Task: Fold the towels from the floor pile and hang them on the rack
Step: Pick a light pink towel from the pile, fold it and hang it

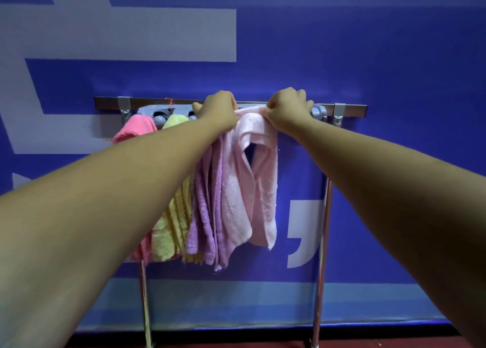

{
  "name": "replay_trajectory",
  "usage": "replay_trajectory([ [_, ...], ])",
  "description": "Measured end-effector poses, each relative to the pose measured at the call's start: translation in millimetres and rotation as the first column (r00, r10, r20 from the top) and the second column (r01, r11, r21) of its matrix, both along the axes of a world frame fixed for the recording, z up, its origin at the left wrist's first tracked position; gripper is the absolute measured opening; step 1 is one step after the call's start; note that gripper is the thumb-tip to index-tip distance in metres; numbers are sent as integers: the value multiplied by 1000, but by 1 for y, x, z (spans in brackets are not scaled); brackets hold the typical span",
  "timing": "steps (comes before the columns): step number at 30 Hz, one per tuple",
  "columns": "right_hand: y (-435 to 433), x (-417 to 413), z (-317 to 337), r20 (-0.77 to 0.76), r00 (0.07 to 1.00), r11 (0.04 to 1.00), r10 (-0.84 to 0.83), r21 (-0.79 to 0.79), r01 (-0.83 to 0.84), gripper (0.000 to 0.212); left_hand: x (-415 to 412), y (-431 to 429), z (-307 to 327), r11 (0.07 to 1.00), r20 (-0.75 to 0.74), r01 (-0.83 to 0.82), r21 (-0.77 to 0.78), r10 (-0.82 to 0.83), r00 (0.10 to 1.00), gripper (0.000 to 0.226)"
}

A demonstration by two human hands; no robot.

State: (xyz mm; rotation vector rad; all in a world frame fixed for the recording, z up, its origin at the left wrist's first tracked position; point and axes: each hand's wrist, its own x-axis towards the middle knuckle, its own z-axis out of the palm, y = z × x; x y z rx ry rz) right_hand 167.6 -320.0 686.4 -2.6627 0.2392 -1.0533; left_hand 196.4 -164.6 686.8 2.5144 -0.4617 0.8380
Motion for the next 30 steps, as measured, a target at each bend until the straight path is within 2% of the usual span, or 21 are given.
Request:
replay_trajectory([
  [2,2,4,-8,-6,997,991,-73,-113,72,32,3,-4,-8,974,108,-48,220,25,994,10],
  [5,2,-2,-17,76,989,959,-131,-242,145,31,2,-2,-12,936,193,-78,342,11,981,7],
  [8,0,-16,-26,269,963,945,3,-317,85,20,-1,2,-15,916,388,-94,389,-70,919,19],
  [10,3,-30,-35,298,943,939,146,-342,-37,24,-8,4,-23,944,334,62,324,-175,926,16],
  [12,9,-41,-48,188,969,973,158,-195,-121,31,-21,3,-30,973,205,187,137,-212,956,18],
  [14,9,-43,-61,113,982,986,154,53,-161,26,-34,-2,-37,981,76,193,-25,-191,979,20],
  [16,8,-44,-71,92,971,922,222,303,-240,23,-41,-8,-45,956,-58,253,-147,-263,963,18],
  [17,6,-44,-73,101,955,852,279,432,-295,23,-43,-9,-50,933,-95,285,-219,-311,946,21],
  [19,5,-43,-76,162,893,603,420,686,-408,28,-43,-8,-57,881,-136,321,-347,-386,913,31],
  [20,4,-43,-77,190,865,483,464,765,-426,31,-42,-6,-60,862,-145,328,-388,-408,901,37],
  [21,4,-42,-78,193,847,411,495,807,-424,31,-41,-5,-64,851,-152,333,-405,-422,894,43],
  [22,4,-39,-79,181,834,380,521,826,-417,31,-40,-4,-67,856,-159,328,-401,-417,895,46],
  [24,3,-32,-84,162,829,386,535,826,-410,25,-36,-3,-72,874,-143,315,-370,-389,910,31],
  [25,5,-30,-84,164,841,410,515,815,-410,22,-35,-3,-73,892,-140,295,-342,-358,923,16],
  [26,6,-29,-85,172,855,453,490,788,-418,24,-34,-3,-73,912,-138,275,-304,-328,934,10],
  [28,7,-28,-83,206,884,572,420,696,-433,34,-33,0,-74,944,-141,238,-229,-274,951,22],
  [30,3,-25,-80,277,897,622,344,648,-439,37,-32,3,-78,961,-142,211,-178,-237,961,27],
])
